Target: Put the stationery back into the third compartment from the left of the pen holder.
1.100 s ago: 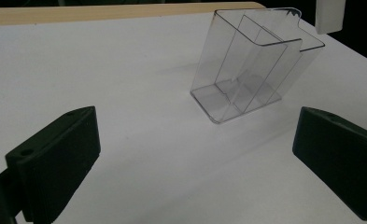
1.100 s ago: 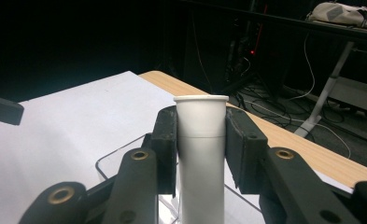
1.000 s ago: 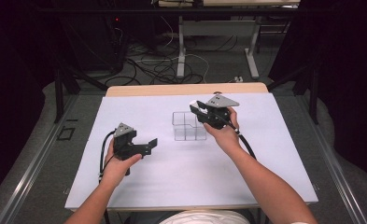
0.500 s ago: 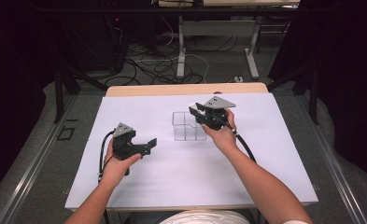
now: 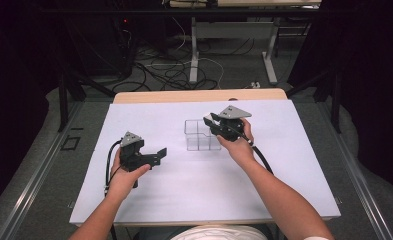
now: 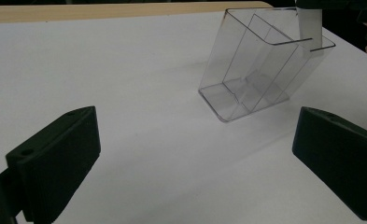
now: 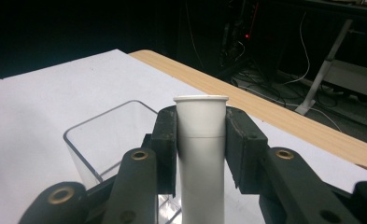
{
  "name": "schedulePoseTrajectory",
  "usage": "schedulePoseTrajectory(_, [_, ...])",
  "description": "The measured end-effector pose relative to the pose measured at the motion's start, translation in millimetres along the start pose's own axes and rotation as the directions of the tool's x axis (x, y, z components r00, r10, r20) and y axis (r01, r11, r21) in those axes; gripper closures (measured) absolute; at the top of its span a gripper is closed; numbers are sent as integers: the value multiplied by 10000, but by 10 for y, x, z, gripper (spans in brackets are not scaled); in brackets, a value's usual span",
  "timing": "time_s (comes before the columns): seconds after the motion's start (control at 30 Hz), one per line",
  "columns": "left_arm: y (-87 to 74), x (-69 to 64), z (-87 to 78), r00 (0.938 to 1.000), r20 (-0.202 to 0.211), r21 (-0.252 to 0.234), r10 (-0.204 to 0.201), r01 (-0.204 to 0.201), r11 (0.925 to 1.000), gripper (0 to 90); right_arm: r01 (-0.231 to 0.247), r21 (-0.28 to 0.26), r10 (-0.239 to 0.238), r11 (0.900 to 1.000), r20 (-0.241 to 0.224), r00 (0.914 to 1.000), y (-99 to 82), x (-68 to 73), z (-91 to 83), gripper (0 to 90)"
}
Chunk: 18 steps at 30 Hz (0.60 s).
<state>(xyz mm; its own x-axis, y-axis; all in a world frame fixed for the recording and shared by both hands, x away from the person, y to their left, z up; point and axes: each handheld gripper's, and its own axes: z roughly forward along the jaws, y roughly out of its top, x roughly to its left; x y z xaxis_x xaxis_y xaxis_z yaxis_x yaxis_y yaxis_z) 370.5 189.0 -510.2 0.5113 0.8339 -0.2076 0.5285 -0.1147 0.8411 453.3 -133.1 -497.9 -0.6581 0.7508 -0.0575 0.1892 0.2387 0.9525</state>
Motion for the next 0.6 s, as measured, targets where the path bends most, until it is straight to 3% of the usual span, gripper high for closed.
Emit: schedulePoseTrajectory(0.6, [3,16,-11,10000,-53,28,59,-59,10000,9,-40,167,40,9999,-13,10000,-47,-14,-16,670])
